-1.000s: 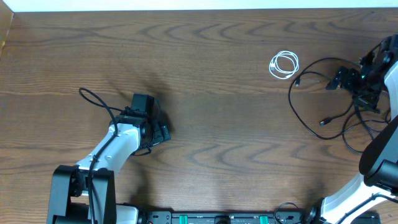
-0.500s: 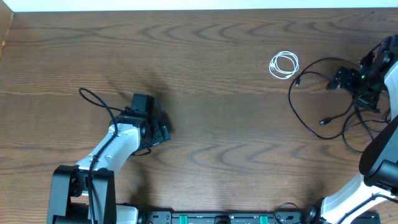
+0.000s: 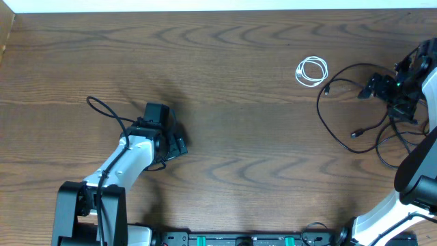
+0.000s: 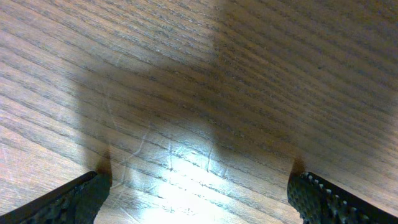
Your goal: Untangle cables
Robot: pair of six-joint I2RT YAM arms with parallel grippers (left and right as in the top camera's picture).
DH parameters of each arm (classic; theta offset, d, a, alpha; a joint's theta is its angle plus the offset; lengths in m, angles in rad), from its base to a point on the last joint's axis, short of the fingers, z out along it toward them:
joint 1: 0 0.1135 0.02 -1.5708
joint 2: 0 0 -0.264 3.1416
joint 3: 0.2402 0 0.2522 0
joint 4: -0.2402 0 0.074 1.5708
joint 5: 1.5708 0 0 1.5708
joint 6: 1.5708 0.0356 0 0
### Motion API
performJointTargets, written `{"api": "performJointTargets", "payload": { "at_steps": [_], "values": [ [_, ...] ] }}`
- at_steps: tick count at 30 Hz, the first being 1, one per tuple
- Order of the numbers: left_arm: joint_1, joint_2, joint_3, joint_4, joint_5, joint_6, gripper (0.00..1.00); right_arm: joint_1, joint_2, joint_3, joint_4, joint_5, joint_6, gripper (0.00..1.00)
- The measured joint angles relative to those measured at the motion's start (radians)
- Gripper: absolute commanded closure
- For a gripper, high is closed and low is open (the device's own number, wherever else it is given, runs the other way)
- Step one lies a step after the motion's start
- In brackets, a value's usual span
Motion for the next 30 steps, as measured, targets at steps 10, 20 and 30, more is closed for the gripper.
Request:
{"api": "performJointTargets", "payload": {
  "at_steps": [10, 20, 30],
  "values": [
    [0.0, 0.0, 0.0, 0.0, 0.0, 0.0, 0.02, 0.042, -0.262, -0.001, 0.0, 0.005, 0.0, 0.01],
    [0.0, 0.0, 0.0, 0.0, 0.0, 0.0, 0.02, 0.17, -0.607, 0.001, 0.0, 0.005, 0.0, 0.01],
    [0.0, 0.0, 0.0, 0.0, 0.0, 0.0, 0.02, 0.436, -0.824, 0.001, 0.0, 0.01, -0.011, 0.01]
  ]
}}
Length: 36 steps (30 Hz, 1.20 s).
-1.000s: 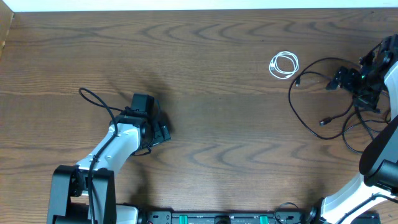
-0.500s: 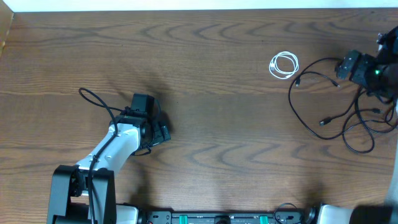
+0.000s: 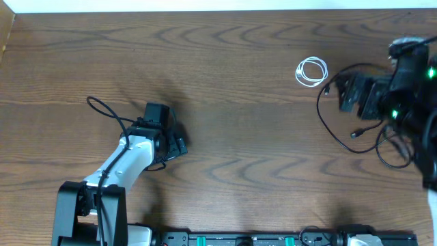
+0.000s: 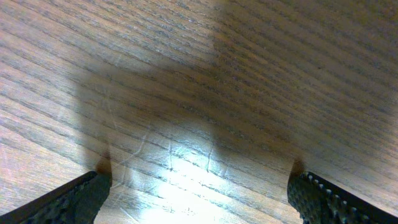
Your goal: Untangle cables
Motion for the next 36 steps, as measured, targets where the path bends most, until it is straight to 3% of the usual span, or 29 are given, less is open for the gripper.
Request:
{"api": "performJointTargets", "payload": {
  "at_steps": [7, 13, 31, 36],
  "values": [
    [0.0, 0.0, 0.0, 0.0, 0.0, 0.0, 0.02, 0.097, -0.156, 0.0, 0.002, 0.027, -0.055, 0.01],
    [0.0, 0.0, 0.0, 0.0, 0.0, 0.0, 0.02, 0.14, -0.305, -0.083, 0.099, 0.035, -0.158, 0.01],
    [0.0, 0.001, 0.001, 0.0, 0.0, 0.0, 0.02, 0.1, -0.987, -0.817, 0.583, 0.042, -0.222, 0.01],
    [0.0, 0.001, 0.001, 0.0, 0.0, 0.0, 0.03, 0.077, -1.083, -0.991, 0.753, 0.046, -0.224, 0.01]
  ]
}}
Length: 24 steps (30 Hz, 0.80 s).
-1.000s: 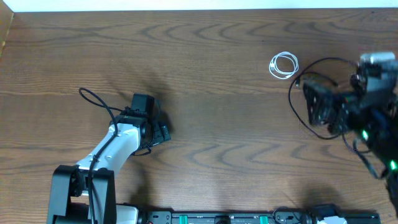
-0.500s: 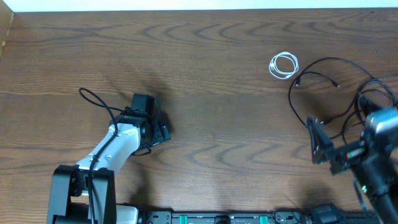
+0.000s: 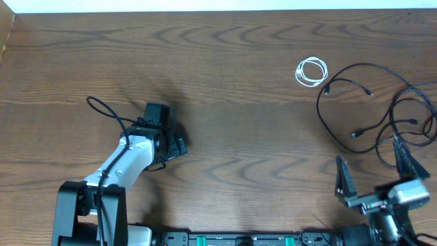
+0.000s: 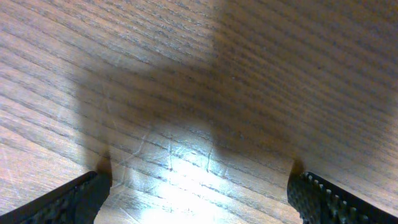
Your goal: Untangle cables
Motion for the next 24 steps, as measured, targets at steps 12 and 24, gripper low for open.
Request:
{"api": "performJointTargets", "payload": {
  "at_steps": [12, 24],
  "values": [
    [0.0, 0.001, 0.0, 0.0, 0.0, 0.0, 0.02, -0.043, -0.002, -0.475, 0.769, 0.089, -0.003, 0.01],
    [0.0, 0.001, 0.0, 0.0, 0.0, 0.0, 0.02, -0.11, -0.004, -0.543, 0.297, 0.139, 0.004, 0.01]
  ]
}}
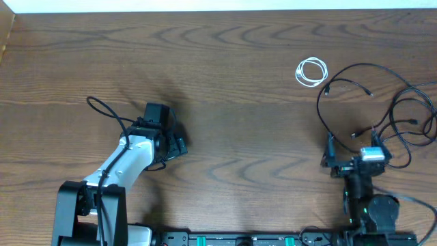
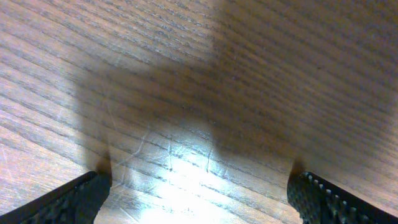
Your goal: Untangle cables
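Note:
The black cables [image 1: 355, 102] lie in loose overlapping loops at the table's right side, with plug ends showing. A small white coiled cable [image 1: 311, 71] lies apart, up and to their left. My right gripper [image 1: 332, 158] is folded in at the front right, just below the black loops; its jaws are too small to read. At the left, my left gripper [image 1: 179, 145] rests low over bare wood. In the left wrist view it [image 2: 199, 190] is open, its fingertips [image 2: 74, 196] wide apart with nothing between them.
A thin black lead [image 1: 102, 109] curls beside the left arm. The table's [image 1: 232, 61] far edge meets a white strip at the top. The arm bases and a rail sit along the front edge.
My right arm was low at the front right with its fingers spread wide; now it is folded in, nearer the black loops' lower end. Cables and left arm unchanged.
At first my right gripper was in the bunched black cables at the far right edge. Then it was over them, slightly further left. Later it was back at the front, open, and the cables lay spread in wider loops. The left gripper stayed open throughout.

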Robot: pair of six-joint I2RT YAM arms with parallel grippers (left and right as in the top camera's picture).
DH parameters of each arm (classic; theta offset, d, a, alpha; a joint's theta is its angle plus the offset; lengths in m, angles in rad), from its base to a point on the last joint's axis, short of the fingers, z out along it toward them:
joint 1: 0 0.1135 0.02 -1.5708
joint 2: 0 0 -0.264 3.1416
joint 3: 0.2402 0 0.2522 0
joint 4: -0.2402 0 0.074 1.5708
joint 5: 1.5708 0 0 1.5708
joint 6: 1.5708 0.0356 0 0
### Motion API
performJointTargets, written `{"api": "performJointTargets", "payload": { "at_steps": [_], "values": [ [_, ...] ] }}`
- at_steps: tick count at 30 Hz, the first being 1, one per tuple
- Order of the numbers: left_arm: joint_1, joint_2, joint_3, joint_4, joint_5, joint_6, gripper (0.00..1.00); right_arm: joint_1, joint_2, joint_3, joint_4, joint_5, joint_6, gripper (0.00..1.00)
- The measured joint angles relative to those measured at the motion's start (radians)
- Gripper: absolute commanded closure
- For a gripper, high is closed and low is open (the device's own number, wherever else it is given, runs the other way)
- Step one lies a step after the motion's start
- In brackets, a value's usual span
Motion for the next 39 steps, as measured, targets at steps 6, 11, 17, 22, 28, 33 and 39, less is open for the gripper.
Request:
{"api": "performJointTargets", "payload": {
  "at_steps": [6, 11, 17, 22, 28, 33, 39],
  "values": [
    [0.0, 0.0, 0.0, 0.0, 0.0, 0.0, 0.02, -0.018, 0.003, 0.0, -0.061, 0.018, -0.007, 0.01],
    [0.0, 0.0, 0.0, 0.0, 0.0, 0.0, 0.02, -0.018, 0.003, 0.0, -0.061, 0.02, -0.008, 0.01],
    [0.0, 0.0, 0.0, 0.0, 0.0, 0.0, 0.02, -0.018, 0.003, 0.0, -0.061, 0.02, -0.008, 0.01],
    [0.0, 0.0, 0.0, 0.0, 0.0, 0.0, 0.02, -0.018, 0.003, 0.0, -0.061, 0.02, -0.008, 0.01],
    [0.0, 0.0, 0.0, 0.0, 0.0, 0.014, 0.02, -0.018, 0.003, 0.0, -0.061, 0.02, -0.008, 0.01],
    [0.0, 0.0, 0.0, 0.001, 0.0, 0.018, 0.02, -0.018, 0.003, 0.0, -0.061, 0.02, -0.008, 0.01],
    [0.0, 0.0, 0.0, 0.001, 0.0, 0.018, 0.02, -0.018, 0.003, 0.0, -0.061, 0.02, -0.008, 0.01]
  ]
}}
